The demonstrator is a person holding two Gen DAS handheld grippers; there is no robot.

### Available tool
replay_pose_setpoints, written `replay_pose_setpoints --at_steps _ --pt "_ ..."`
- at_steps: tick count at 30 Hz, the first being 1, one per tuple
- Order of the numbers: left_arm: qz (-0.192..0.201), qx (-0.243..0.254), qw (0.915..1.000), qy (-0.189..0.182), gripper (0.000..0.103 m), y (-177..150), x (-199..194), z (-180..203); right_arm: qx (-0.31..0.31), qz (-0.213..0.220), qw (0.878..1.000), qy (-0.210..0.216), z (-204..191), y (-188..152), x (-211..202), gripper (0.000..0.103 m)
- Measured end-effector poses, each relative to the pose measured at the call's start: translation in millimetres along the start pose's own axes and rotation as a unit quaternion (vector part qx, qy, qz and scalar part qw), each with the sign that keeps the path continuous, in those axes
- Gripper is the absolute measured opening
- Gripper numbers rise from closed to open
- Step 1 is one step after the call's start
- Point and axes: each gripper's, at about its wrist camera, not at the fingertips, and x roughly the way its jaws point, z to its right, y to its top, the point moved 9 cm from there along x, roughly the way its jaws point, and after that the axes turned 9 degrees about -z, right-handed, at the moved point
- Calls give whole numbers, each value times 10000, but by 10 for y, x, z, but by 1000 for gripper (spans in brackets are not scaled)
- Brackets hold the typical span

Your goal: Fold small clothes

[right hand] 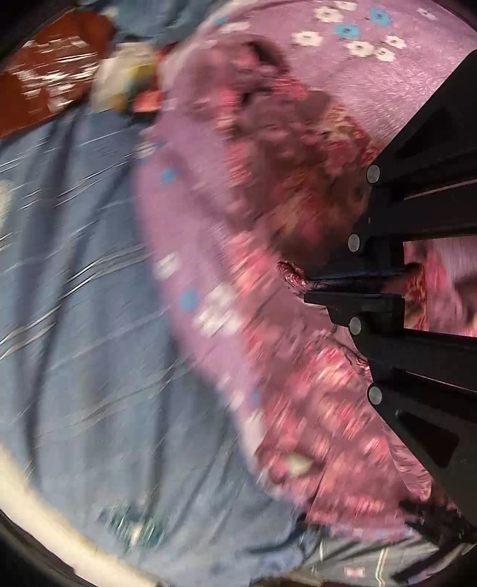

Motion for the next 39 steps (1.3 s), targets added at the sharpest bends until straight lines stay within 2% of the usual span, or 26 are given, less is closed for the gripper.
replay_pose_setpoints --at_steps 1,3,4,5,7,8,10,12,14,17,19,21,24,25,28,31,33,34,36,37,39 --pt "-16 55 10000 59 79 -9 16 11 116 -239 9996 93 53 -72 122 14" --pt "-18 122 9998 125 79 -22 25 26 263 -82 9986 460 105 -82 -8 19" --pt "-5 130 9998 132 79 -23 20 27 404 -3 9966 717 147 -68 -122 31" --pt "2 127 9998 128 79 -21 16 24 537 153 9939 947 209 -39 -247 43" --pt "0 94 9999 117 79 -19 13 15 768 598 9885 1157 433 49 -557 56" --pt "20 60 9999 140 79 -7 5 -7 898 830 9861 1122 587 92 -714 63" --pt "110 -11 9995 285 79 36 2 -90 1298 1248 9778 1069 1056 178 -983 70" --pt "153 -145 9979 609 79 101 68 -259 1640 1352 9720 999 1404 222 -1068 69" --pt "42 -398 9964 745 80 134 185 -442 1840 1361 9693 895 1688 249 -1064 66" --pt "-118 -737 9952 633 85 168 330 -640 1711 987 9792 466 1851 276 -875 55" --pt "-15 -648 9948 788 85 207 335 -644 1668 1039 9800 314 1897 323 -841 55" --pt "67 -485 9938 995 86 230 373 -614 1307 1097 9853 94 1819 377 -844 56" --pt "59 -503 9935 1020 86 256 408 -622 387 1058 9916 -632 1614 440 -835 60" --pt "42 -526 9935 1005 86 272 423 -642 32 999 9906 -935 1529 470 -802 63" --pt "-19 -687 9930 960 87 293 447 -678 -596 865 9844 -1413 1336 515 -728 66" --pt "22 -646 9917 1111 87 319 453 -649 -938 780 9752 -1845 1224 633 -562 72" --pt "52 -584 9910 1202 87 330 449 -636 -1059 517 9695 -2150 1242 694 -348 73" --pt "54 -584 9910 1207 87 321 441 -630 -1038 332 9676 -2278 1311 716 -207 70" --pt "38 -622 9912 1168 87 314 442 -621 -775 84 9717 -2230 1468 715 -44 59" --pt "31 -645 9914 1143 87 310 438 -621 -443 -46 9783 -2025 1587 701 19 42" --pt "33 -679 9916 1105 87 299 412 -615 120 129 9886 -1497 1717 691 -81 31"
